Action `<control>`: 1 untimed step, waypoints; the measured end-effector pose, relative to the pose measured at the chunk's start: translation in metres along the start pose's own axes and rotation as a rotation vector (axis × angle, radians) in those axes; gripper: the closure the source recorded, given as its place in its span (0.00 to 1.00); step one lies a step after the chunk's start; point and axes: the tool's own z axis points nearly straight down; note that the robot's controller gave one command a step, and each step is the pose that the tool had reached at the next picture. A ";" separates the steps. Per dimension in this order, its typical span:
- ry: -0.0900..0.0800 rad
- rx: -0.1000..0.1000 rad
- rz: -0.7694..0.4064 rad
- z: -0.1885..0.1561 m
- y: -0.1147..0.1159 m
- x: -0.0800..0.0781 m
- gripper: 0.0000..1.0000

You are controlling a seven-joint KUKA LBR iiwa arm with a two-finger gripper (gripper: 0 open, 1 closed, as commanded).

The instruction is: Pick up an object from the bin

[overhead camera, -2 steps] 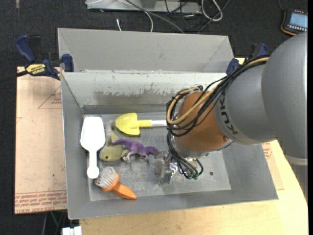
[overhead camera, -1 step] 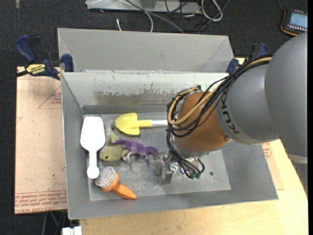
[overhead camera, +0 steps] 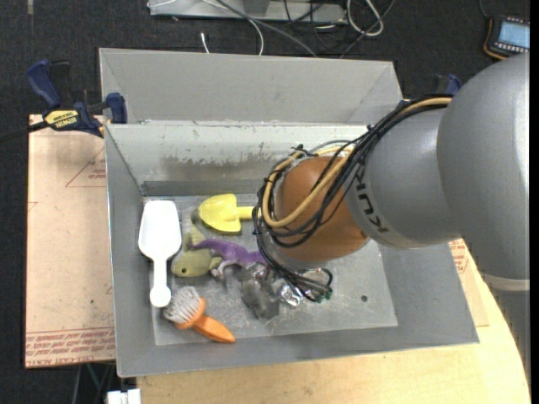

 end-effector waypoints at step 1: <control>0.003 0.005 0.298 -0.001 0.048 -0.016 1.00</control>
Offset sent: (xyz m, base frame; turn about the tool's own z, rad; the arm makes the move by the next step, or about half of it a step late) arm -0.0149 0.0723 0.0061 -0.0637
